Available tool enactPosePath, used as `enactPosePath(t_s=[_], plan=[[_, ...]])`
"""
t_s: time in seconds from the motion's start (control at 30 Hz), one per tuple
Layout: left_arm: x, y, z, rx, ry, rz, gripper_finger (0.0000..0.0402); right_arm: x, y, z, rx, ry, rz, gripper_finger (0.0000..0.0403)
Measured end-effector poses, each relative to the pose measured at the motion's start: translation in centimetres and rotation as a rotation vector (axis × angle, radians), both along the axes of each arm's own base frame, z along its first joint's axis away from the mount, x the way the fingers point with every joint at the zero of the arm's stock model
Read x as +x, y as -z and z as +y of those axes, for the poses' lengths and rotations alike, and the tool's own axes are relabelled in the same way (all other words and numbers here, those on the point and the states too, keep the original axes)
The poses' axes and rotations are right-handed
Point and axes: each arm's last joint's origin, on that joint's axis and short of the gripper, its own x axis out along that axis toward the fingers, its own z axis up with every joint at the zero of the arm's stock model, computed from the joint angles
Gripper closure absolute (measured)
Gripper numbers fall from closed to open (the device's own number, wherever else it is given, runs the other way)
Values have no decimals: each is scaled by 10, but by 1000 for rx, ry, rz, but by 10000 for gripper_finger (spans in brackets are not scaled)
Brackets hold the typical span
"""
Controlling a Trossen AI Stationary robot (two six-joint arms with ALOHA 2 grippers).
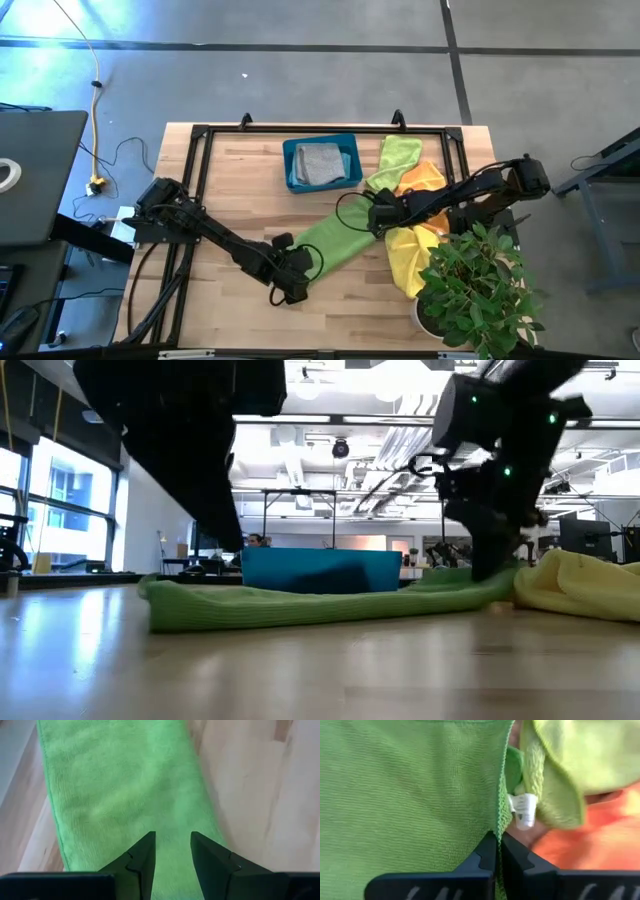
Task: Fold microfiber towels
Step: Fold the bottom left green microfiber cloth
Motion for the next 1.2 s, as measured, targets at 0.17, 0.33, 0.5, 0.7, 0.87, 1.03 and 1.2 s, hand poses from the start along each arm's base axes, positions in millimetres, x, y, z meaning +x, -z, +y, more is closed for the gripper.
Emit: enactPosePath(t_s=[0.17,0.33,0.5,0.7,0.87,1.03,1.2], plan=[[-1,-2,-4,-1,12,-3,287,8,-28,4,-41,3,46,403],[-7,-8,-15,12,101,1,287,22,-50,17,-29,-15,-39,403],[-18,-22,-29,10,184,-13,287,39,-56,36,-20,-48,-113,403],[-42,-45,-47,22,276,-32,287,71,-48,59,-5,-100,-186,403],[-56,-58,-61,51,365,-71,287,102,-45,72,-5,-129,-235,403],[-62,-59,-69,82,389,-80,287,129,-44,90,-8,-181,-247,403],[-67,-58,-74,90,415,-72,287,157,-48,114,-10,-255,-284,403]])
